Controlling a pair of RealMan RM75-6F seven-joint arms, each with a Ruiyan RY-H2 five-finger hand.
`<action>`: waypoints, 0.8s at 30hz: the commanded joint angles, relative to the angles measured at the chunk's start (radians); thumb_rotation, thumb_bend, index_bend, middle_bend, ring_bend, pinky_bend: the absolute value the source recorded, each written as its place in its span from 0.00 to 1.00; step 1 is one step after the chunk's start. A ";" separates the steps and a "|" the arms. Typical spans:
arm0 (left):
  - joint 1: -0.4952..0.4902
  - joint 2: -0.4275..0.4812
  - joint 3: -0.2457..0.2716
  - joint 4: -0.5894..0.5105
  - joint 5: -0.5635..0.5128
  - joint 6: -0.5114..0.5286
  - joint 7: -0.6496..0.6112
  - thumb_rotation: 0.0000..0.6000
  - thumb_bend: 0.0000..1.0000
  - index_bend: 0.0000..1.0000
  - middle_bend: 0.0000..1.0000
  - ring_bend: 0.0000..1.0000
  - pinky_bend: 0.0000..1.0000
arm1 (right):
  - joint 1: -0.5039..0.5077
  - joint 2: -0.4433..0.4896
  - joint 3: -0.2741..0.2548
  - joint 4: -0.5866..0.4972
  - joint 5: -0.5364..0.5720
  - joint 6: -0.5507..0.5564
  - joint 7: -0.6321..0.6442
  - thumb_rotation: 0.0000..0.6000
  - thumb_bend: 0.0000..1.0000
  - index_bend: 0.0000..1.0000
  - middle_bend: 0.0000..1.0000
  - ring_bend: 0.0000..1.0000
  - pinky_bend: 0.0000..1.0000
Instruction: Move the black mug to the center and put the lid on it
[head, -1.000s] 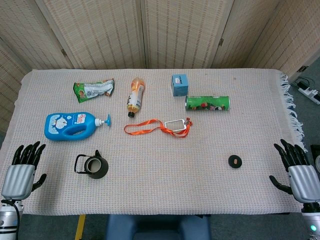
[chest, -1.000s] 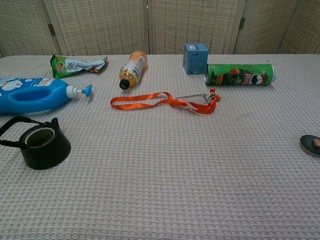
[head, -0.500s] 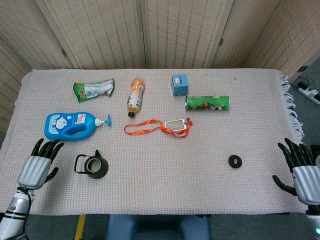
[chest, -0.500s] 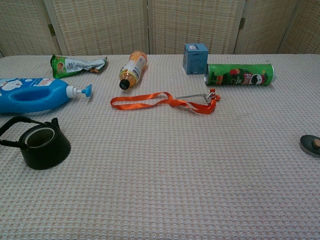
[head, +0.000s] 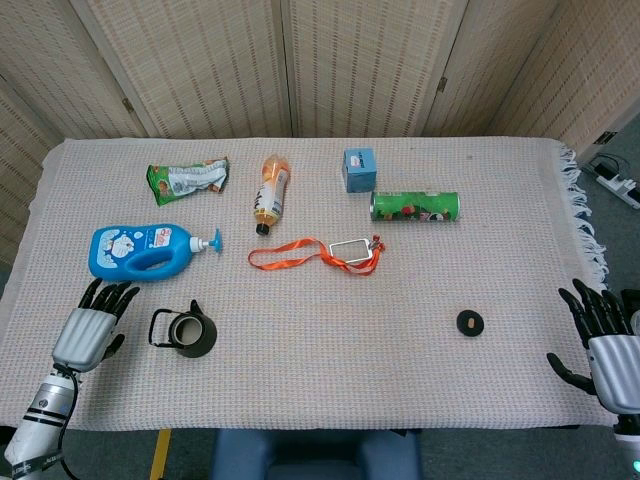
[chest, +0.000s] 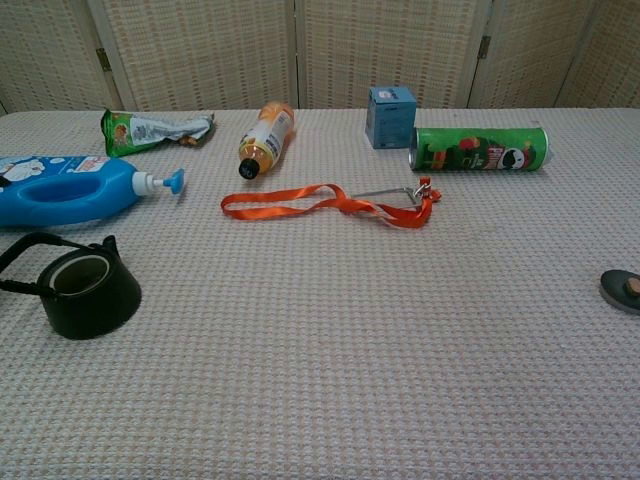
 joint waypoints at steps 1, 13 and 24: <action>-0.008 -0.016 0.004 0.018 0.005 -0.005 -0.015 1.00 0.29 0.08 0.07 0.10 0.00 | 0.002 -0.002 0.000 0.001 -0.001 -0.003 -0.001 1.00 0.27 0.00 0.00 0.06 0.00; -0.059 -0.098 0.021 0.102 0.034 -0.045 -0.041 1.00 0.29 0.10 0.08 0.12 0.00 | -0.008 -0.001 -0.002 0.004 0.008 0.003 0.008 1.00 0.27 0.00 0.00 0.07 0.00; -0.082 -0.128 0.030 0.138 0.096 0.014 -0.163 1.00 0.29 0.23 0.17 0.20 0.00 | -0.010 -0.004 -0.002 0.003 0.006 0.004 0.006 1.00 0.27 0.00 0.00 0.07 0.00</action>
